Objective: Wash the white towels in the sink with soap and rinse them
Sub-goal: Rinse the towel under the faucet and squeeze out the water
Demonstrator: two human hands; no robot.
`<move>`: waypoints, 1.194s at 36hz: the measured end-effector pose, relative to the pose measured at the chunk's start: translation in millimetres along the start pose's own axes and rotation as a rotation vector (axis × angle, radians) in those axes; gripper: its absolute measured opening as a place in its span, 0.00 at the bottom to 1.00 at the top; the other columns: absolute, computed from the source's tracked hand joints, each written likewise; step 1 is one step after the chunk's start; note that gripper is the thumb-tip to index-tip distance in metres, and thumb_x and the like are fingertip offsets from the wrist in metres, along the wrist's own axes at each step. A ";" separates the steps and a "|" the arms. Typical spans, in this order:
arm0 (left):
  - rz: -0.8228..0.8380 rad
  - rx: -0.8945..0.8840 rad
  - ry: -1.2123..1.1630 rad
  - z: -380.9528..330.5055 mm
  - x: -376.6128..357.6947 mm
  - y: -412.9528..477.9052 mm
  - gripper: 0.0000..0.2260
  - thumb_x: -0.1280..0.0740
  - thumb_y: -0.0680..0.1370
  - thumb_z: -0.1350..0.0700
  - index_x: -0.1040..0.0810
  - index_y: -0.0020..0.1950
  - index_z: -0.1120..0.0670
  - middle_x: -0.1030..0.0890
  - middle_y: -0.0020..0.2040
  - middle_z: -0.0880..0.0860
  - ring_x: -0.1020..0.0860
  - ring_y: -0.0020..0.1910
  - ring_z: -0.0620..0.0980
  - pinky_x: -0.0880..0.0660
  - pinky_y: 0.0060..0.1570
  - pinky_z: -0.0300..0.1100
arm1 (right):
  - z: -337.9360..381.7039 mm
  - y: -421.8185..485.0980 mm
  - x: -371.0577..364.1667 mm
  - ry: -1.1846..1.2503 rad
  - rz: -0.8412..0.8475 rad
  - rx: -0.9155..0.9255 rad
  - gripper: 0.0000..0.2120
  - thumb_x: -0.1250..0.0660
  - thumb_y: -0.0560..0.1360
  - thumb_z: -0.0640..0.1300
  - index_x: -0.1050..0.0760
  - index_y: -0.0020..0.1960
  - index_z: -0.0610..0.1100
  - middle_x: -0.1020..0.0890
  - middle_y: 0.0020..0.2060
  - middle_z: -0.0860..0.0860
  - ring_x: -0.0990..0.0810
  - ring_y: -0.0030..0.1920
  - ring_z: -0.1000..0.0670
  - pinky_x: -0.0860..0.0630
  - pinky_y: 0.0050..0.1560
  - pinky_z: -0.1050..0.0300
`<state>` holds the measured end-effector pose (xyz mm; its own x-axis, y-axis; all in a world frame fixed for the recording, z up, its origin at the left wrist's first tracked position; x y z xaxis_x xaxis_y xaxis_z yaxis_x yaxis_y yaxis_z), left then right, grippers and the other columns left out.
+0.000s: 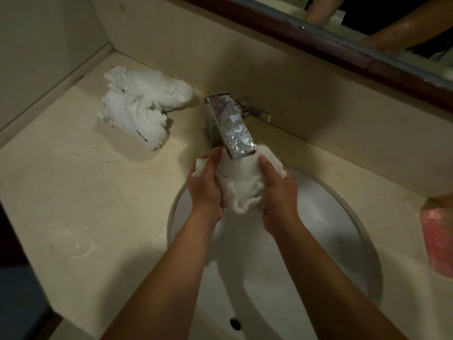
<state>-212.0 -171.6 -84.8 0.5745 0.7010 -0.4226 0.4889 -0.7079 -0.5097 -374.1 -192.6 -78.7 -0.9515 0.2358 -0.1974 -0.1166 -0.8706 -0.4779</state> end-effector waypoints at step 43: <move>0.167 -0.036 0.052 -9.1 2.4 -4.7 0.02 0.28 0.69 0.58 0.19 0.38 0.55 0.18 0.37 0.56 0.19 0.41 0.54 0.21 0.45 0.46 | -6.8 3.3 0.4 0.236 0.218 -0.313 0.30 0.41 0.83 0.63 0.20 0.69 0.40 0.17 0.65 0.37 0.14 0.60 0.40 0.17 0.57 0.49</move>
<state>-206.9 -167.4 -76.6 0.6823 0.5690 -0.4590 0.4065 -0.8171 -0.4087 -372.9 -192.4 -86.2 -0.8492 0.1853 -0.4945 0.2052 -0.7470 -0.6323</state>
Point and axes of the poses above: each hand's wrist, its own y-axis towards the middle knuckle, its own x-axis out of the back of the hand, z = x × y, the point moved 6 cm from there along y, towards the middle knuckle
